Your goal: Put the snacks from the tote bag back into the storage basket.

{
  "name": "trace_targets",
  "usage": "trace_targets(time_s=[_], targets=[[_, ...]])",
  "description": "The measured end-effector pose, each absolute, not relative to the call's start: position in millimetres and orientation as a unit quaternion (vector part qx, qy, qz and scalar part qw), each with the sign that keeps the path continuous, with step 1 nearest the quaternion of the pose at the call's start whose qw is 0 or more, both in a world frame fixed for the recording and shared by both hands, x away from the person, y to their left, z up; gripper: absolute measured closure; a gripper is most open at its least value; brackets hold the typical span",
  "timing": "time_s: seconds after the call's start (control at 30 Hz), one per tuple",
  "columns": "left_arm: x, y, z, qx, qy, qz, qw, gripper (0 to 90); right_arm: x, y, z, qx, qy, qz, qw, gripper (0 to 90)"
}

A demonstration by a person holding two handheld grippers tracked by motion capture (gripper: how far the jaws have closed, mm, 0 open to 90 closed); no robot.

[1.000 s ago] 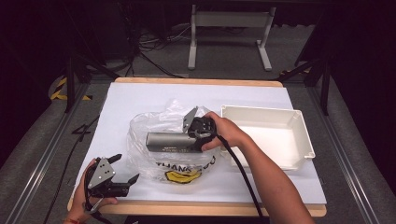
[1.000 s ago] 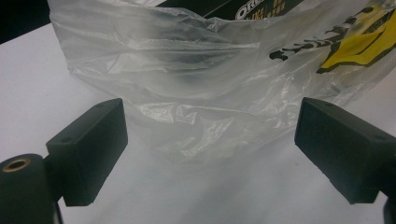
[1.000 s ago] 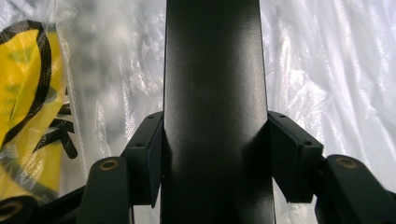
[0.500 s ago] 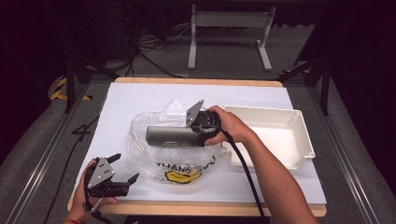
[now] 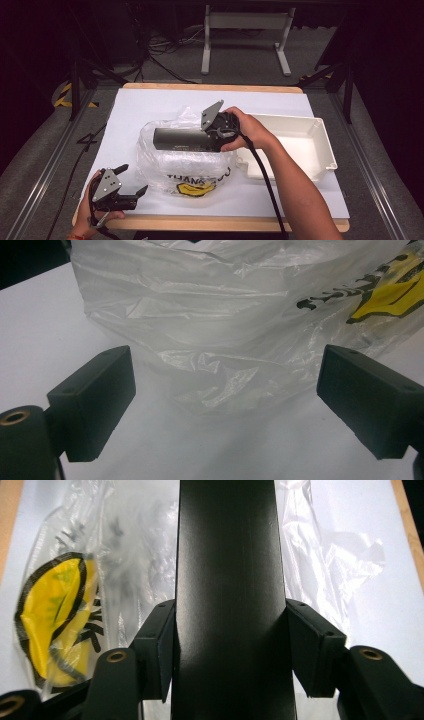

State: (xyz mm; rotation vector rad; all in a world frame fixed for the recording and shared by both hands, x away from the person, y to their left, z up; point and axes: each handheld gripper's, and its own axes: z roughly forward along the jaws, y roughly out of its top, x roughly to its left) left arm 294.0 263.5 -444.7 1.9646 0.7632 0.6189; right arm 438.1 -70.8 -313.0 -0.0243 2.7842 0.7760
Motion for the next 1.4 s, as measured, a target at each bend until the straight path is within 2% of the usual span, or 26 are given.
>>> trace_targets(time_s=[0.67, 1.0, 1.4], targets=[[293, 271, -441, 0.784, 0.316, 0.264, 0.465, 9.7, 428, -115, -296, 0.017, 0.948, 0.280, 0.150, 43.1], [293, 268, -441, 0.787, 0.314, 0.263, 0.462, 9.7, 422, -151, -288, 0.033, 0.946, 0.277, 0.167, 43.1], [292, 267, -441, 0.788, 0.315, 0.256, 0.462, 9.7, 419, -193, -281, 0.045, 0.946, 0.273, 0.167, 43.1]])
